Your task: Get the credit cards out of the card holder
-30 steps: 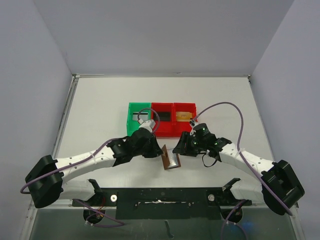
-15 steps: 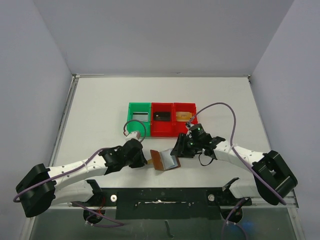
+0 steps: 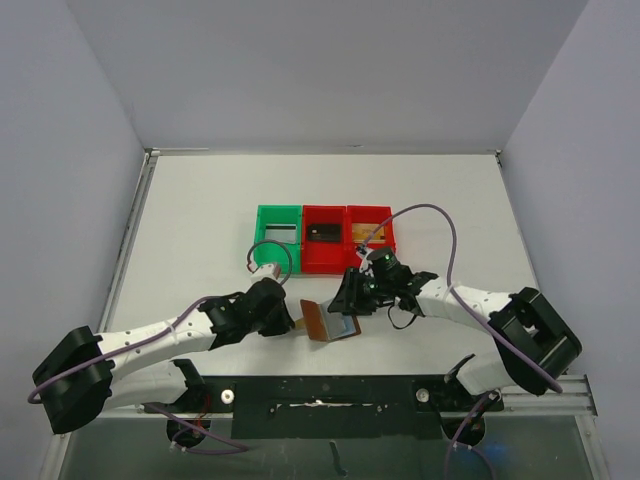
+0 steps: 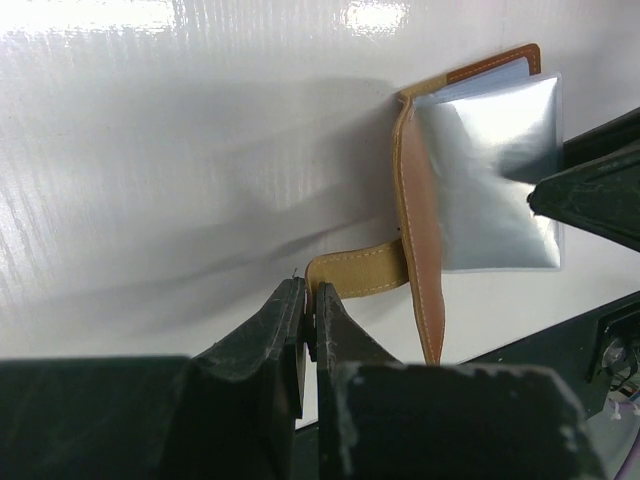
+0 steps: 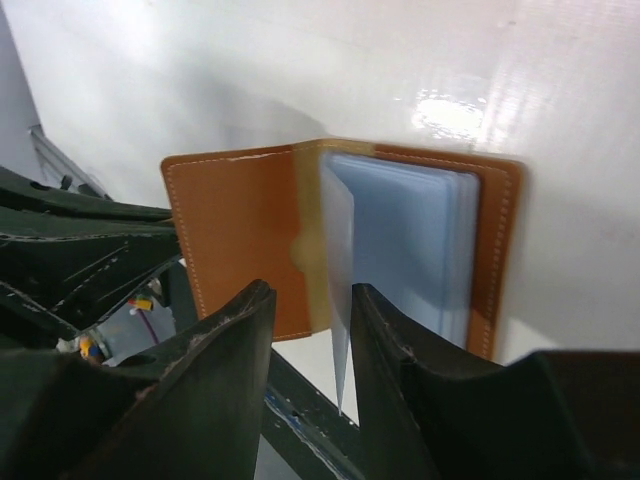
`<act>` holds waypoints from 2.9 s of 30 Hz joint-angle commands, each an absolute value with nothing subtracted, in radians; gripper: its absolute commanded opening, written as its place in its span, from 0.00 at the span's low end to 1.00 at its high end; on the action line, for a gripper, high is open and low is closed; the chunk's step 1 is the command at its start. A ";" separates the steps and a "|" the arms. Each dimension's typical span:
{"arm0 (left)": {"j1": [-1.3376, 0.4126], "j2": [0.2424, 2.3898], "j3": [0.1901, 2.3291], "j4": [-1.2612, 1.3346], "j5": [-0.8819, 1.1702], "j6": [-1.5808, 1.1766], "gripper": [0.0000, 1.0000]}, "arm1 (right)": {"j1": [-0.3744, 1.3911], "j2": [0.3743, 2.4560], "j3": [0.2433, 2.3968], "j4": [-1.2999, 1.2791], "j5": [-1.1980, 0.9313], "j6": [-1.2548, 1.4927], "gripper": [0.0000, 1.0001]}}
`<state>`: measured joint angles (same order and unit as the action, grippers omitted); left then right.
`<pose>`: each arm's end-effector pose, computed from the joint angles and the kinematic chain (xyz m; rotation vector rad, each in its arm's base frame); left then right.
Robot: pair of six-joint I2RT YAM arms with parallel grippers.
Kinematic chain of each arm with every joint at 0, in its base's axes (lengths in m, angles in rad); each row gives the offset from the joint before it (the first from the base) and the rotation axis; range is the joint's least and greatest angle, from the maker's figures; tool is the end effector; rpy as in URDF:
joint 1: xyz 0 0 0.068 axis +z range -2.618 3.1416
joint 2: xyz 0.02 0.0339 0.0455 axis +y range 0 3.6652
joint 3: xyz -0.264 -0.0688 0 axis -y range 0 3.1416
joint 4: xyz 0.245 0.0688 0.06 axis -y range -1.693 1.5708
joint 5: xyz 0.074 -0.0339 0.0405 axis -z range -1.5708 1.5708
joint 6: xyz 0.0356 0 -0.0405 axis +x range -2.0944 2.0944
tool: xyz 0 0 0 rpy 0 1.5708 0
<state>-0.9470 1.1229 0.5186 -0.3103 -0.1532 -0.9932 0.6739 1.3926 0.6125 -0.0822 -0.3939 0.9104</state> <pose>0.1259 -0.1656 0.1751 -0.1270 2.5792 -0.6129 0.1939 0.1724 0.1625 0.1209 2.7106 1.0916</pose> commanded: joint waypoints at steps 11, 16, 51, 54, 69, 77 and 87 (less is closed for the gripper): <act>-0.869 1.113 0.472 -0.177 -0.106 -1.006 0.00 | 0.715 1.478 0.602 0.283 -0.526 1.036 0.43; -0.800 1.082 0.416 -0.075 -0.016 -1.009 0.00 | 0.716 1.559 0.601 0.382 -0.564 1.056 0.44; -0.779 0.738 0.236 0.112 0.116 -1.202 0.71 | 0.734 1.631 0.564 0.497 -0.471 1.147 0.70; -0.807 0.795 0.273 0.109 0.114 -1.169 0.71 | 0.735 1.628 0.581 0.471 -0.464 1.146 0.70; -0.939 1.045 0.436 0.040 -0.119 -1.087 0.72 | 0.755 1.622 0.634 0.378 -0.437 1.130 0.72; -0.942 1.103 0.474 0.082 -0.072 -1.019 0.72 | 0.753 1.615 0.653 0.322 -0.432 1.098 0.72; -0.916 1.168 0.518 0.010 0.005 -0.915 0.56 | 0.754 1.607 0.679 0.264 -0.445 1.038 0.72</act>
